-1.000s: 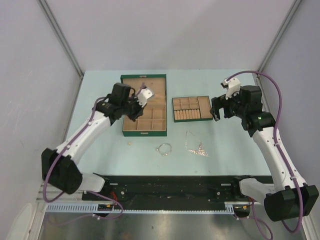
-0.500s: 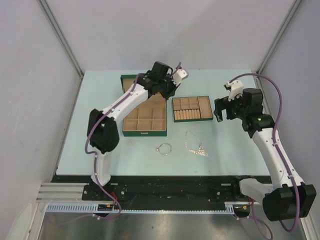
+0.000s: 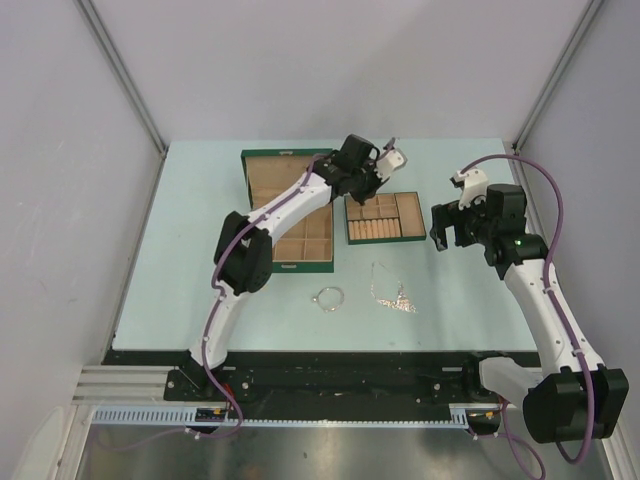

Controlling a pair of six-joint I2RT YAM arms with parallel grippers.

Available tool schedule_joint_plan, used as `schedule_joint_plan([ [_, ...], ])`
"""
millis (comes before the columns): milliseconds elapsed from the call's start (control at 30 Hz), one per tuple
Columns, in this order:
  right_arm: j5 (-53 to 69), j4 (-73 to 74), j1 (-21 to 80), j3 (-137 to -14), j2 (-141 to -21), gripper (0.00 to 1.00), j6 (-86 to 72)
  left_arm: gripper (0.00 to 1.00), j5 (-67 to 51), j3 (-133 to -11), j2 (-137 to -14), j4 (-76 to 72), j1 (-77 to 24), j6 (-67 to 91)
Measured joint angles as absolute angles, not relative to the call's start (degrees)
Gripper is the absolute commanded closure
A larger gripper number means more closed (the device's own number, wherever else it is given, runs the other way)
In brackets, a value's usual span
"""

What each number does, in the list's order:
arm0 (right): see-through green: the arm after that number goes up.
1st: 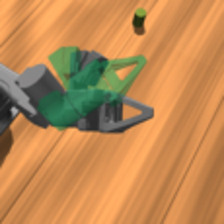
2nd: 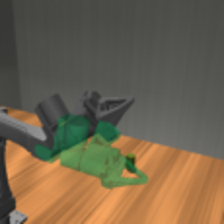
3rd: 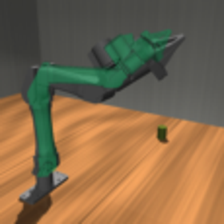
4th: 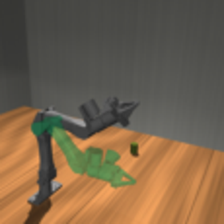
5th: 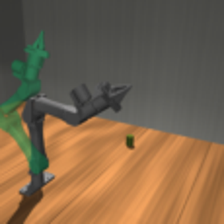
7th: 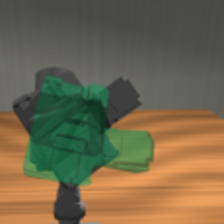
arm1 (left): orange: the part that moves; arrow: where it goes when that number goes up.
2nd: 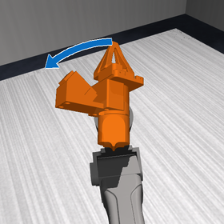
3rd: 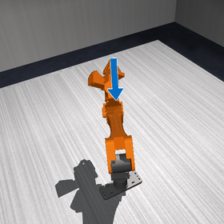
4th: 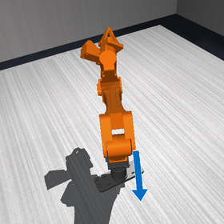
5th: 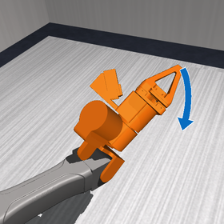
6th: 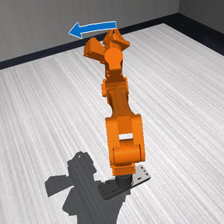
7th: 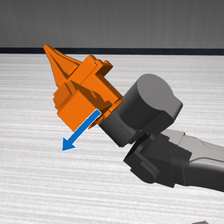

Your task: Organize the mixed jewelry

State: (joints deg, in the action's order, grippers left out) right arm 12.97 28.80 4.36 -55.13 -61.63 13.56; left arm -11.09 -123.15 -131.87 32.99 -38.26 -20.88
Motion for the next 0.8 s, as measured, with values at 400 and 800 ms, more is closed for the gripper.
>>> schedule_joint_plan([
  [400,14.06,28.75,4.21,-55.07,-61.65,0.0,13.61,1.0,-4.86,-125.21,-138.23,29.69,-38.72,-21.43],
  [800,14.5,28.69,4.14,-55.07,-61.65,0.0,13.61,1.0,0.58,-127.33,-138.47,30.72,-38.61,-22.52],
])
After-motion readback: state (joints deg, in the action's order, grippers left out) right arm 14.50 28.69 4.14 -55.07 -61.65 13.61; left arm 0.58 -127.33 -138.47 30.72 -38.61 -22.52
